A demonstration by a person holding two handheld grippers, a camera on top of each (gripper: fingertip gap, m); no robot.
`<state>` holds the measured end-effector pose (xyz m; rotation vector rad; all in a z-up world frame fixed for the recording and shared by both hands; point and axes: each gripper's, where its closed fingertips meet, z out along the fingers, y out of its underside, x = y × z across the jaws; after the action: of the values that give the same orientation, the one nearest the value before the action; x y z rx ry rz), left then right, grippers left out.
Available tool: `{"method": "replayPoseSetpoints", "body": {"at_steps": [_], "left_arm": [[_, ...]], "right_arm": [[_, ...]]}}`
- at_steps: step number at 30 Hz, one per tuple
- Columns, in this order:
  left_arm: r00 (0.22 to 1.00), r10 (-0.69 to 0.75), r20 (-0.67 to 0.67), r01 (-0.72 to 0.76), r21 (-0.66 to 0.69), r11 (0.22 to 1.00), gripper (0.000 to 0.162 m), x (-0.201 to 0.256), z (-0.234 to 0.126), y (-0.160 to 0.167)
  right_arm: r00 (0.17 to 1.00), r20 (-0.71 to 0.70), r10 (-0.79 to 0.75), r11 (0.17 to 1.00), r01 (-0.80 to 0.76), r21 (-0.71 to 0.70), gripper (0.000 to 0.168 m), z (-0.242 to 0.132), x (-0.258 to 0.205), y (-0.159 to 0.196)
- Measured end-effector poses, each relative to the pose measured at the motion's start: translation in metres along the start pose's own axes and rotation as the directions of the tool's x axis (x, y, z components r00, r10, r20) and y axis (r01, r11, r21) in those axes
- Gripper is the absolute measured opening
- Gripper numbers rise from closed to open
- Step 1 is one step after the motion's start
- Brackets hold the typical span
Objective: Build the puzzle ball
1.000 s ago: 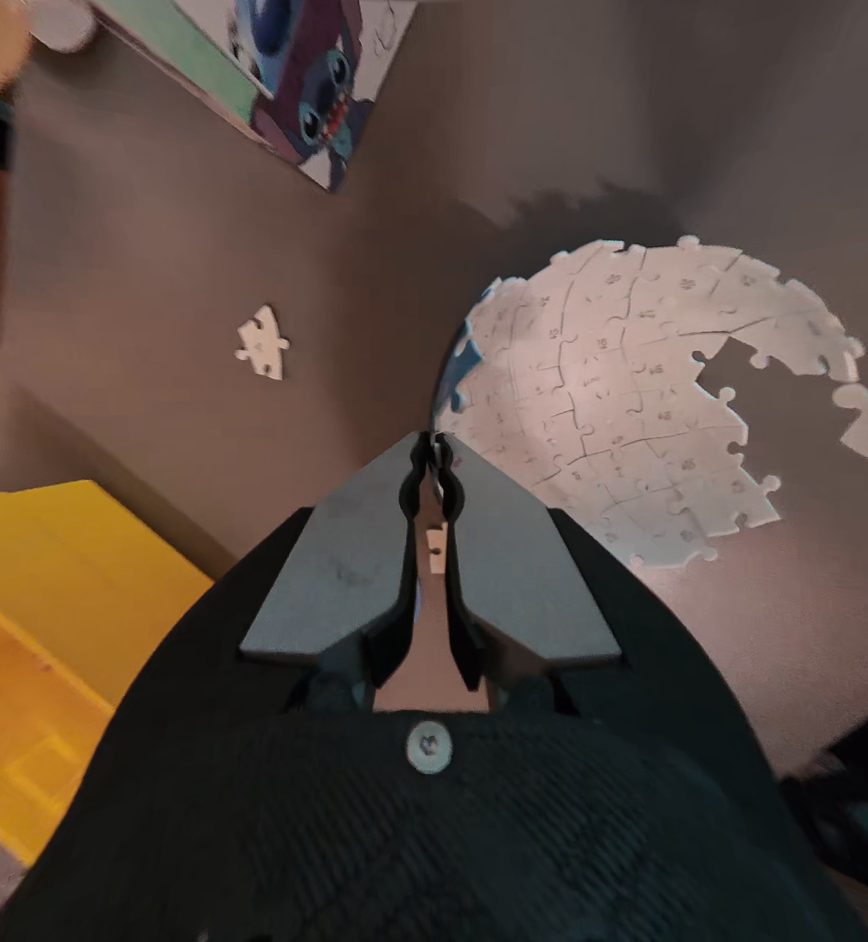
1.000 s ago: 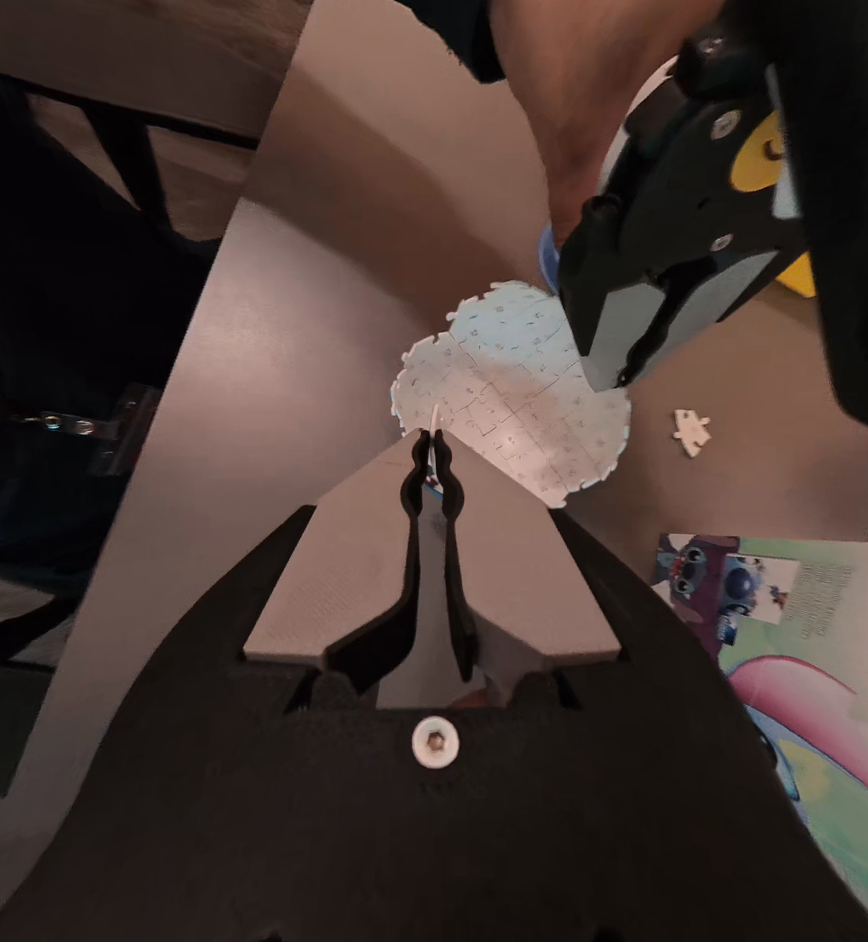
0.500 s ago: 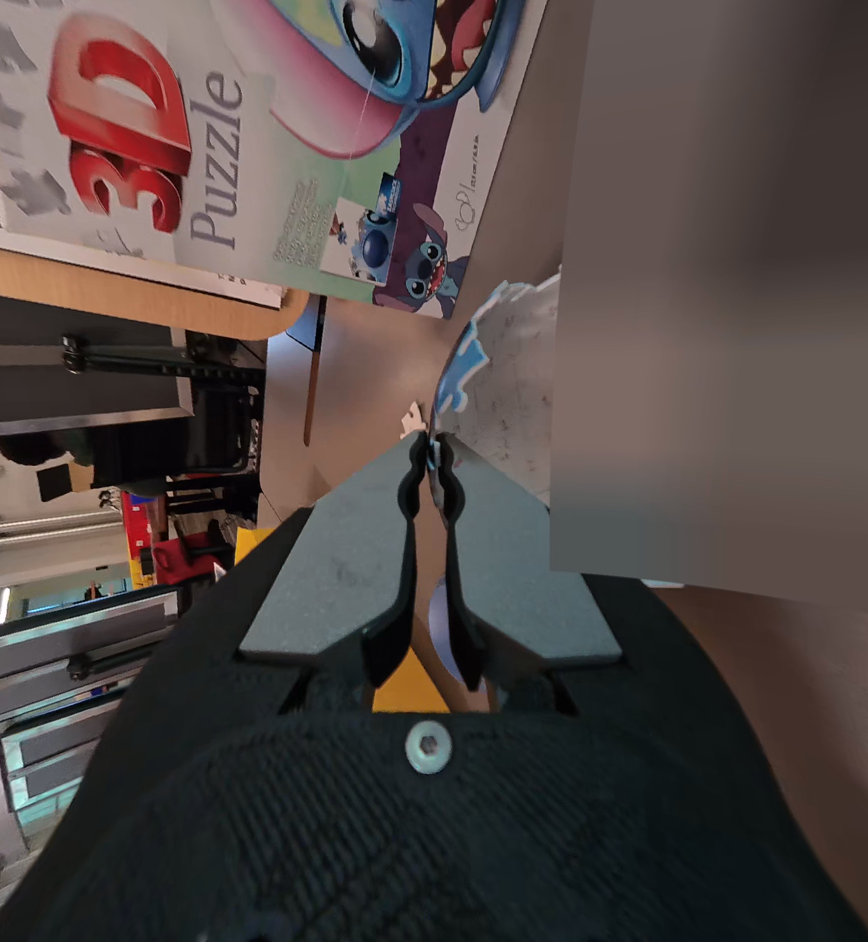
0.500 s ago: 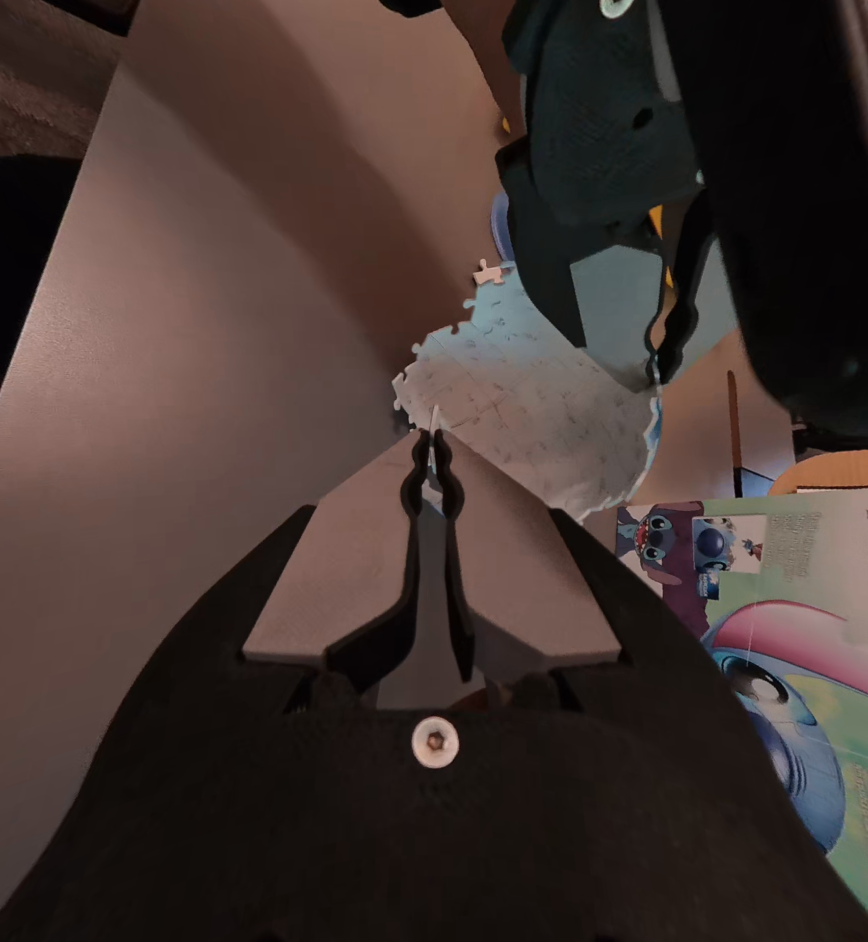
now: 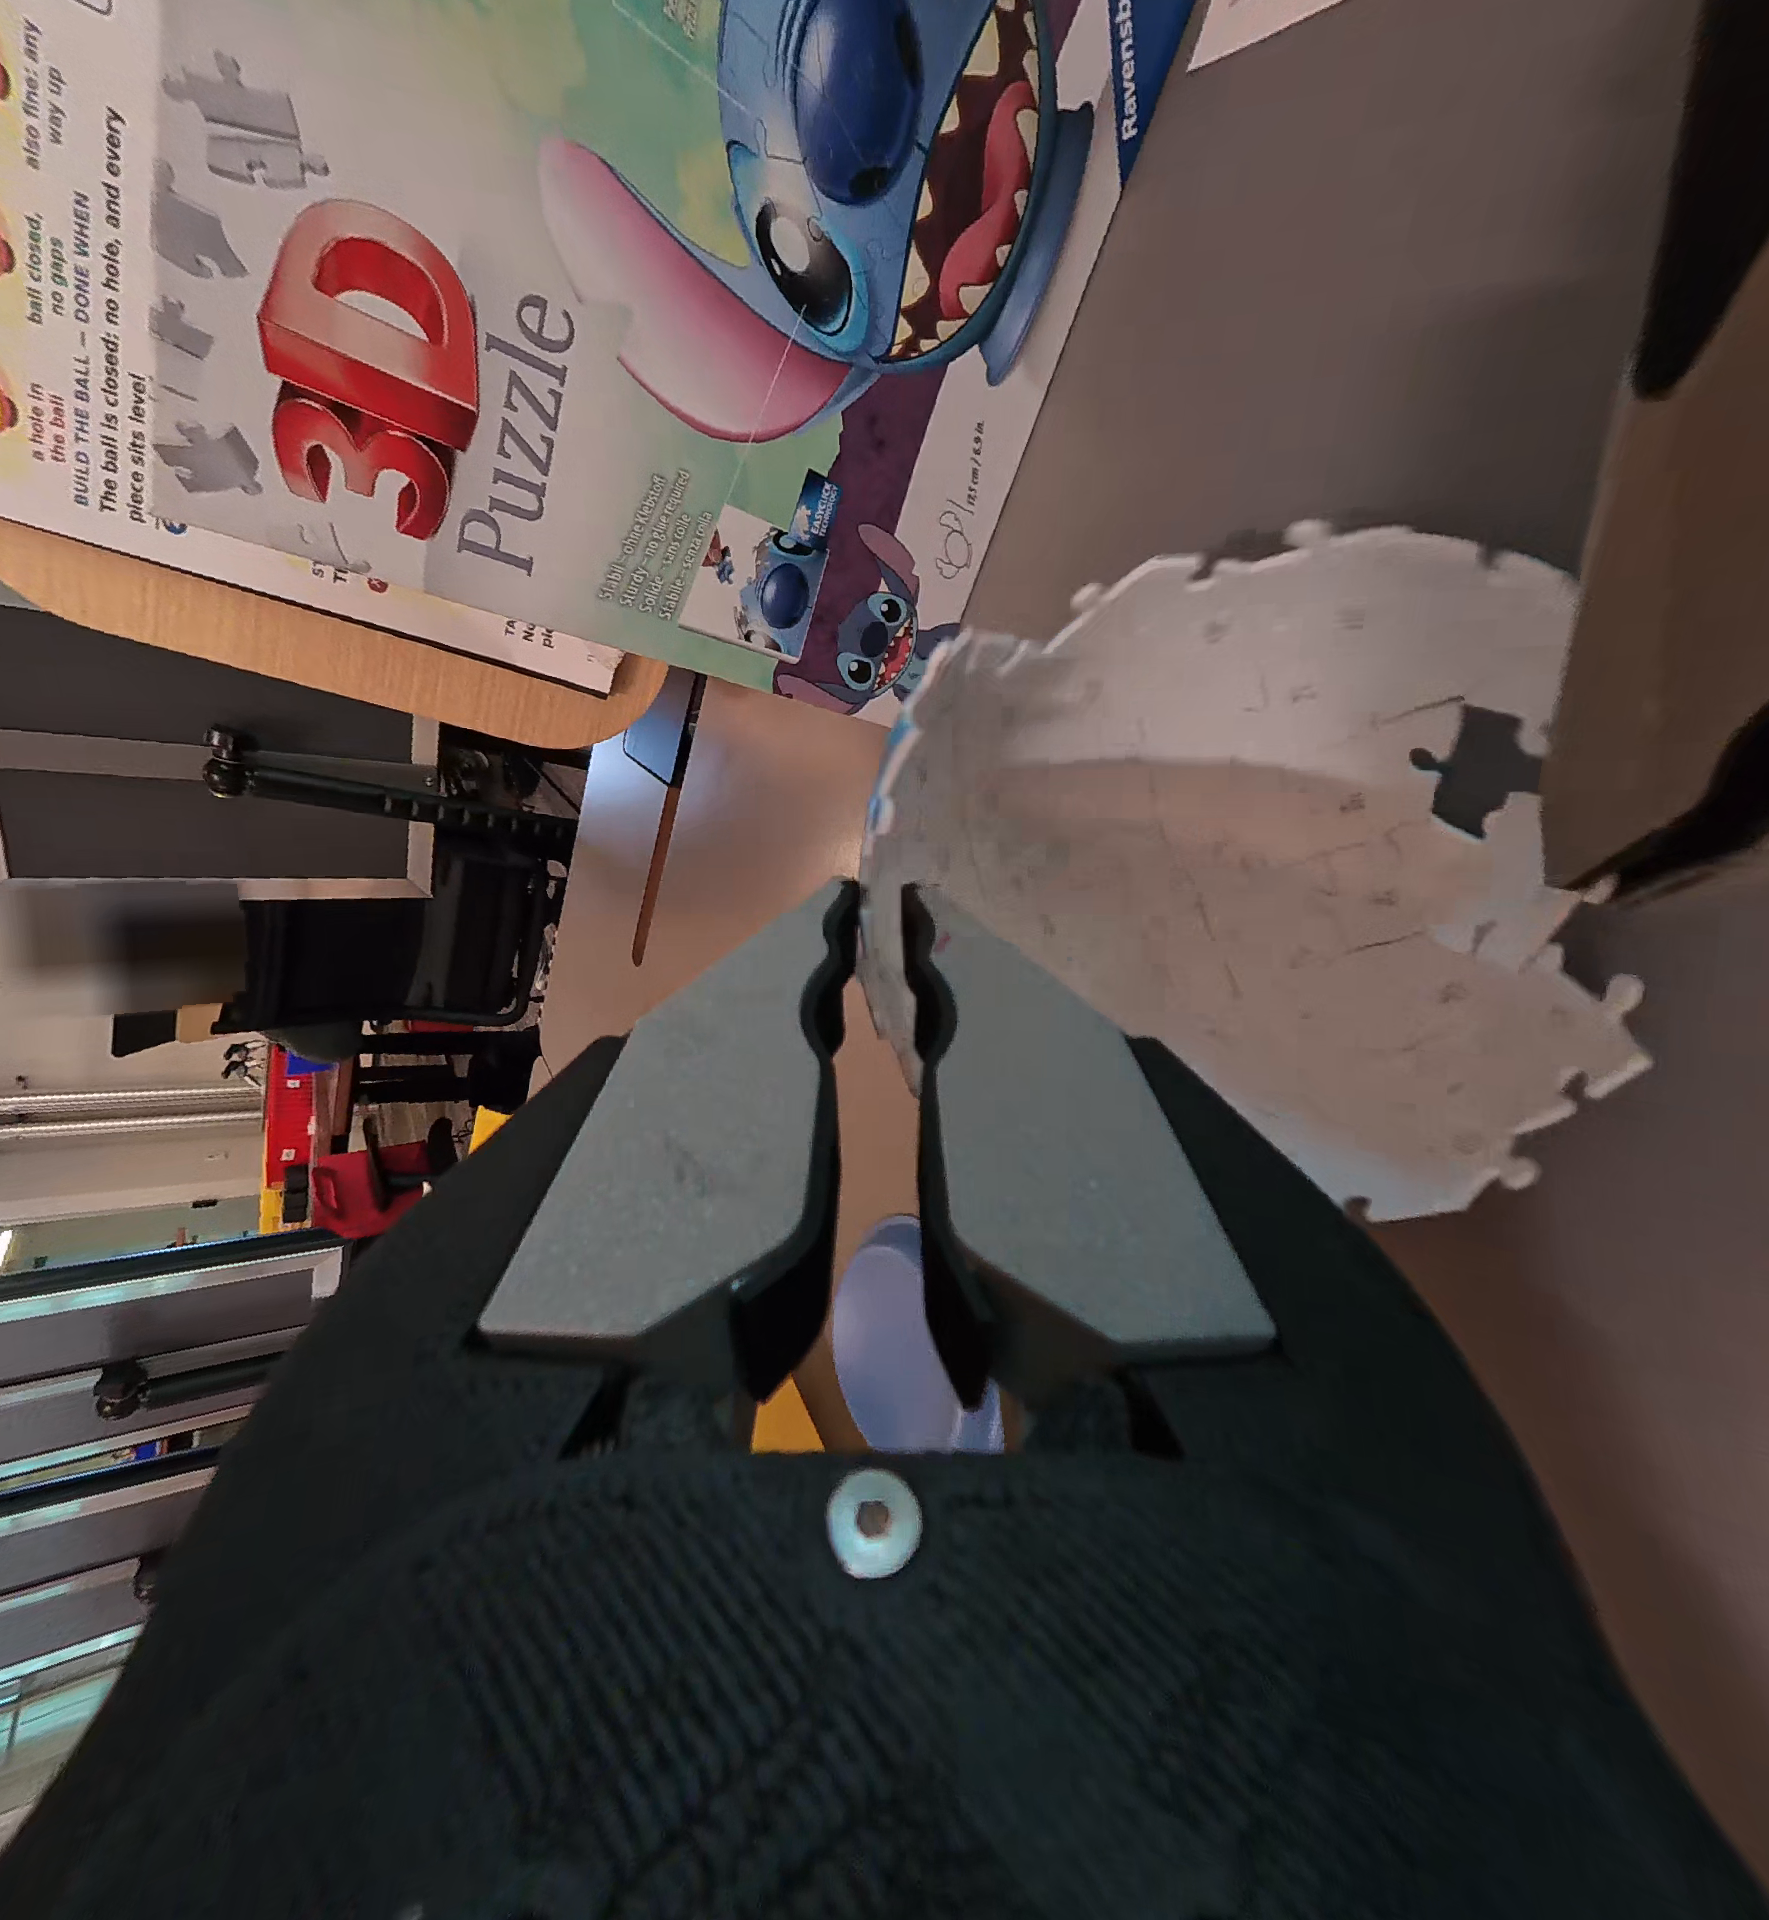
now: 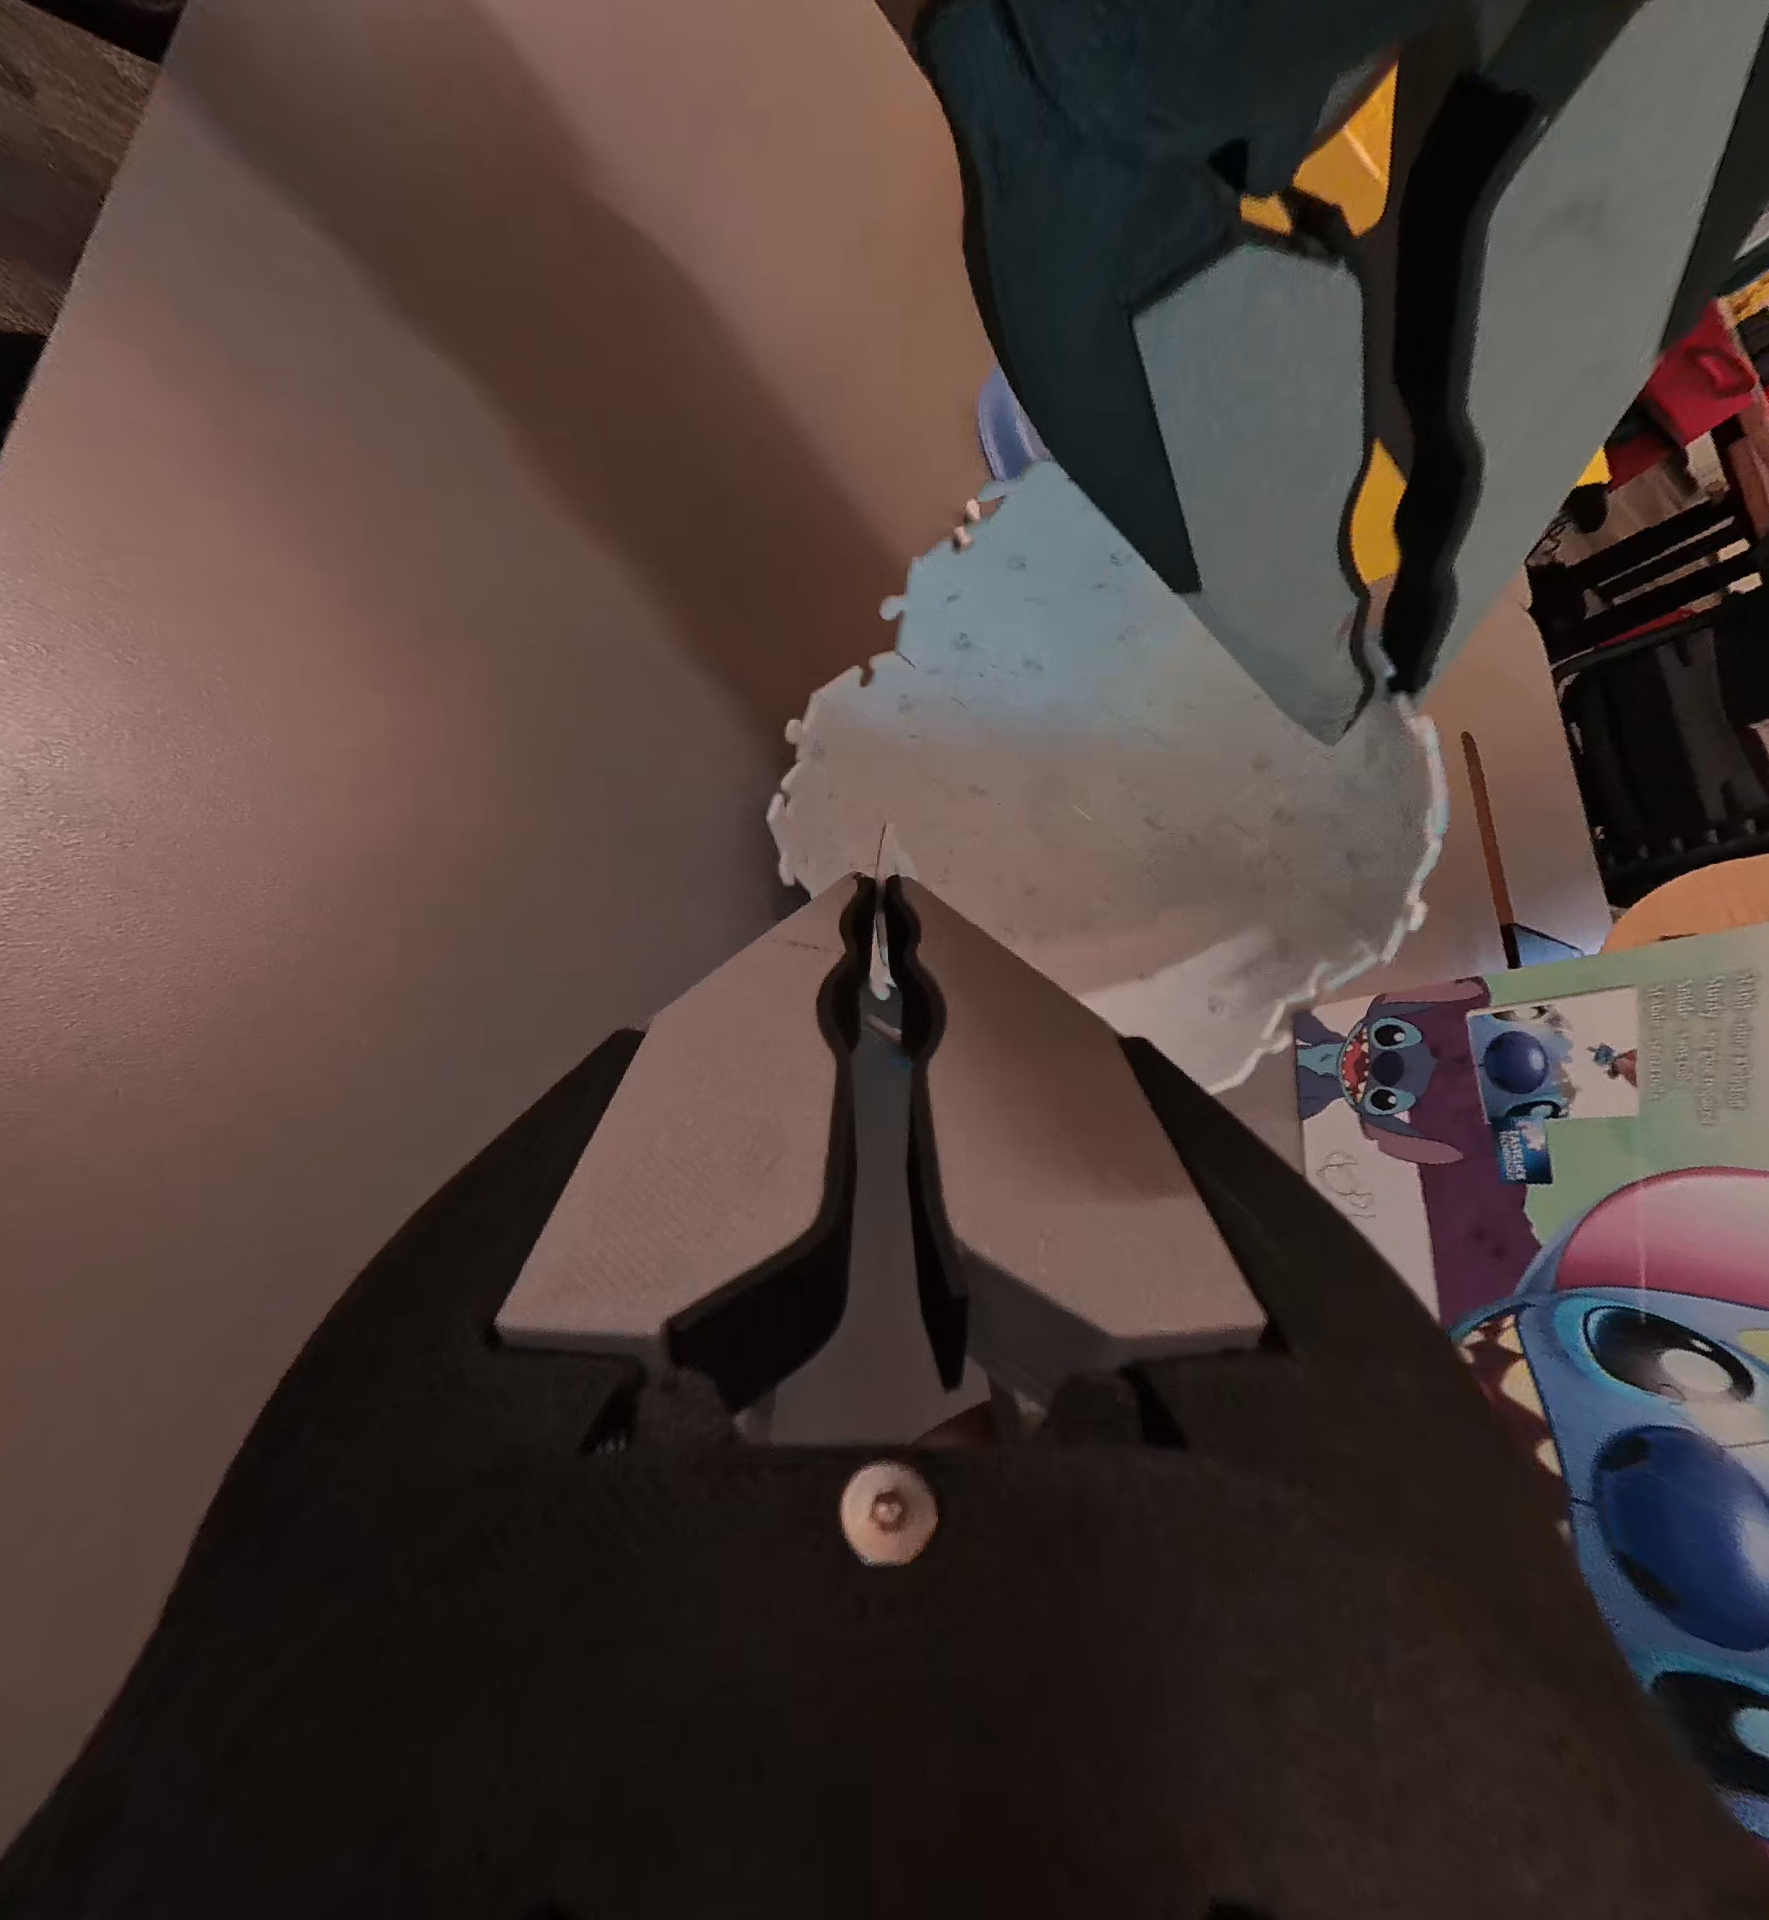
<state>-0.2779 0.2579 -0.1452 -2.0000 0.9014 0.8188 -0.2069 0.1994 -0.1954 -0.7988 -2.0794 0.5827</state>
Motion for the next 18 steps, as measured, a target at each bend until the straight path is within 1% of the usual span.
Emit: {"method": "replayPoseSetpoints", "body": {"at_steps": [3,5,6,11,13,18], "left_arm": [[1.0,0.008,0.002,-0.008,-0.008,1.0,0.007,-0.001,-0.001,0.0],[1.0,0.014,0.01,-0.014,-0.005,1.0,0.0,-0.004,-0.002,0.0],[1.0,0.011,0.001,-0.01,-0.004,1.0,0.0,-0.003,-0.002,0.0],[0.999,0.03,-0.019,-0.031,-0.025,0.999,0.0,-0.003,0.003,0.003],[0.999,0.022,-0.03,-0.023,-0.022,1.0,0.0,-0.002,0.005,0.003],[0.998,0.046,-0.032,-0.046,-0.015,0.999,0.0,-0.001,0.008,0.0]], "right_arm": [[1.0,0.013,0.026,1.0,-0.026,-0.015,0.0,0.004,-0.001,0.006],[0.999,0.017,0.039,0.999,-0.039,-0.023,0.0,0.006,-0.001,0.01],[0.999,0.016,0.041,0.999,-0.041,-0.021,0.0,0.007,0.0,0.01],[0.999,0.011,0.047,0.999,-0.047,0.013,0.0,0.001,0.006,0.002],[0.997,0.034,0.063,0.998,-0.063,0.018,0.0,-0.003,0.007,0.0],[0.999,0.038,0.032,0.999,-0.031,-0.033,0.0,-0.008,0.017,0.007]]}}
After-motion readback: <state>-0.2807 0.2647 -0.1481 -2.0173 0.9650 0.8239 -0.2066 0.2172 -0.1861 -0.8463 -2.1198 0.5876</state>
